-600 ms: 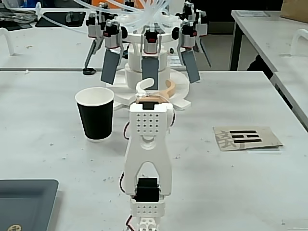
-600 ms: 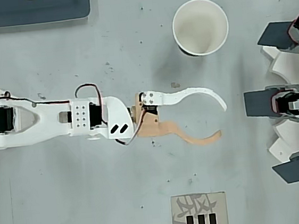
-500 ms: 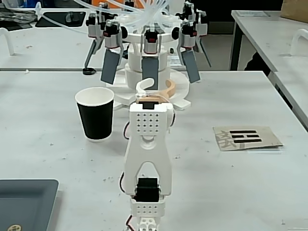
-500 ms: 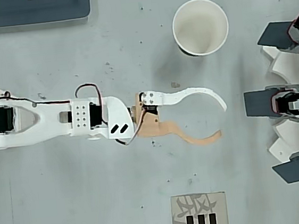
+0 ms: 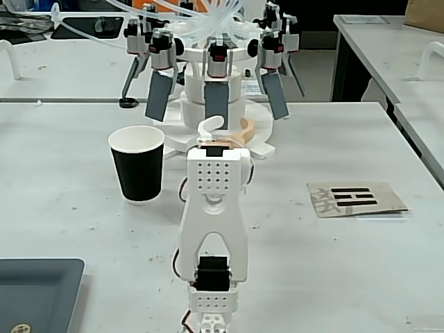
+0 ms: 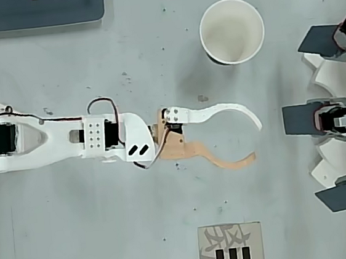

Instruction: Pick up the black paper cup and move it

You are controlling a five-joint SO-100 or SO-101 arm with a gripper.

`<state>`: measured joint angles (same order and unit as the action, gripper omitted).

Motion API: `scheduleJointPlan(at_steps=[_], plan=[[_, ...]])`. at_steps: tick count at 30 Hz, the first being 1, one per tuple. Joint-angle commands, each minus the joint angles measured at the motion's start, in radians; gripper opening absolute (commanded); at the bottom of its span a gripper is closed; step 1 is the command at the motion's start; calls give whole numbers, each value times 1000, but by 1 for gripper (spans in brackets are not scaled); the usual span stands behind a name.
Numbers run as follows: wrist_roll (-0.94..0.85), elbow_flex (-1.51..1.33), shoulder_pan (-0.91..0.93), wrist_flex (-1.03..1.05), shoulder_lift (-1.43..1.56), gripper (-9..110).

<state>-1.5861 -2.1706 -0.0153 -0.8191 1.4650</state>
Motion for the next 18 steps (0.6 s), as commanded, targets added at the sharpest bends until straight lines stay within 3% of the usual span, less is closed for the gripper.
scheduleJointPlan(at_steps=[1,18], plan=[[-5,18,6,-26,28,7],[-5,-163,8,-63,172,8]])
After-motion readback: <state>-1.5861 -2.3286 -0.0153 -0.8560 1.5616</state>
